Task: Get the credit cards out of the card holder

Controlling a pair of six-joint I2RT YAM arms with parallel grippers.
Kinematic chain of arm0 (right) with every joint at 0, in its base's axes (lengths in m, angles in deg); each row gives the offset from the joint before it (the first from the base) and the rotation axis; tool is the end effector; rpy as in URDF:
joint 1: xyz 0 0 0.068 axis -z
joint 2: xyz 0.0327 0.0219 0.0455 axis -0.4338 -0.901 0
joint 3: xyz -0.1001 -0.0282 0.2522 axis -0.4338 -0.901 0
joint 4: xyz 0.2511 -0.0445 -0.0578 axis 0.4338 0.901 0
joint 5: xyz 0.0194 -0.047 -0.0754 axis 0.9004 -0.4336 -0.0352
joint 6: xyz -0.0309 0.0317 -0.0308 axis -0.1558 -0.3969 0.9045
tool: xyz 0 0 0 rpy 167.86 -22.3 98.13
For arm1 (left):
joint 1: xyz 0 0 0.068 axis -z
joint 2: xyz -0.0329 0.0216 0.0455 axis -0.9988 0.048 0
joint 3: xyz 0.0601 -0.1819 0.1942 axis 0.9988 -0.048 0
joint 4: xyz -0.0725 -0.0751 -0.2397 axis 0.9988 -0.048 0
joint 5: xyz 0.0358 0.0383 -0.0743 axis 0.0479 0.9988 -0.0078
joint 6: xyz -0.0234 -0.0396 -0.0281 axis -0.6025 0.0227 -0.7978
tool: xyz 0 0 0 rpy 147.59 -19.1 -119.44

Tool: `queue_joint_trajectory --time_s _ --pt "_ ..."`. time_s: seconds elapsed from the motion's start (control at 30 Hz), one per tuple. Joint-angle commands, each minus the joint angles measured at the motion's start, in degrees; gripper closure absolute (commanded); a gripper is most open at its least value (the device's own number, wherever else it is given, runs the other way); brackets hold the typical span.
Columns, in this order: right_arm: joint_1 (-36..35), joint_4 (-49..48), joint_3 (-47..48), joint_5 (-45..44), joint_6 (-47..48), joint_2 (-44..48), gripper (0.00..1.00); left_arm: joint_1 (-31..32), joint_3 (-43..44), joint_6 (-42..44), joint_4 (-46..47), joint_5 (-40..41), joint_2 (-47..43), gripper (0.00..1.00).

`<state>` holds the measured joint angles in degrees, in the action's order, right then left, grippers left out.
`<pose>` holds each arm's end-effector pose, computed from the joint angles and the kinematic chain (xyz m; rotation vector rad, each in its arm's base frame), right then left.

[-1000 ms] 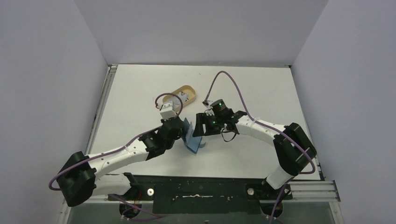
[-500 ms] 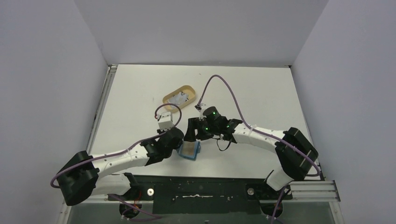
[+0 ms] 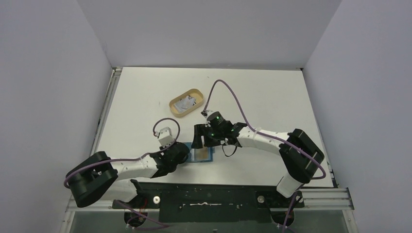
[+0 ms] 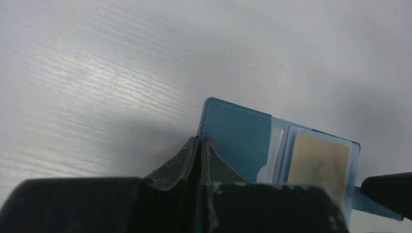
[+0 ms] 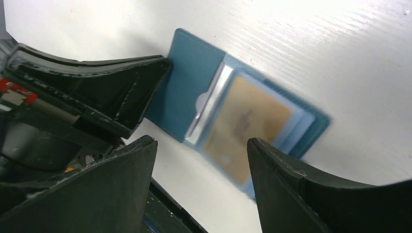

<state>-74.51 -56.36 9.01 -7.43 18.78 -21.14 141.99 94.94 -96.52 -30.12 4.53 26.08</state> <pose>0.2149 0.2620 0.1888 -0.3763 2.6178 1.0046 0.1362 -0.1516 0.1280 -0.4718 2.1567 -0.2337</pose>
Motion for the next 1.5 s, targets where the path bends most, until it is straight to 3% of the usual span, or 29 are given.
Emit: queue_joint_trajectory --time_s 0.0,0.5,0.93,1.3,1.47 --pt "-0.9 2.0 3.1 -0.8 -0.4 2.8 0.30 0.2 0.9 -4.8 2.7 -0.7 5.3 1.00" --pt "-1.7 1.4 -5.1 -5.9 -2.0 1.6 0.30 0.3 -1.1 -5.1 6.1 -2.0 6.9 1.00" --pt "-7.9 -4.4 2.3 -2.5 -5.4 -4.6 0.31 0.9 -1.4 -5.1 8.9 -2.9 8.6 1.00" --pt "-8.5 -7.8 7.1 0.6 -4.5 -2.8 0.31 0.9 -2.3 -4.7 9.2 -2.5 6.5 1.00" --pt "-8.1 -3.3 5.7 -7.3 -4.0 0.1 0.30 0.8 -2.7 -4.2 7.7 -1.8 3.6 1.00"
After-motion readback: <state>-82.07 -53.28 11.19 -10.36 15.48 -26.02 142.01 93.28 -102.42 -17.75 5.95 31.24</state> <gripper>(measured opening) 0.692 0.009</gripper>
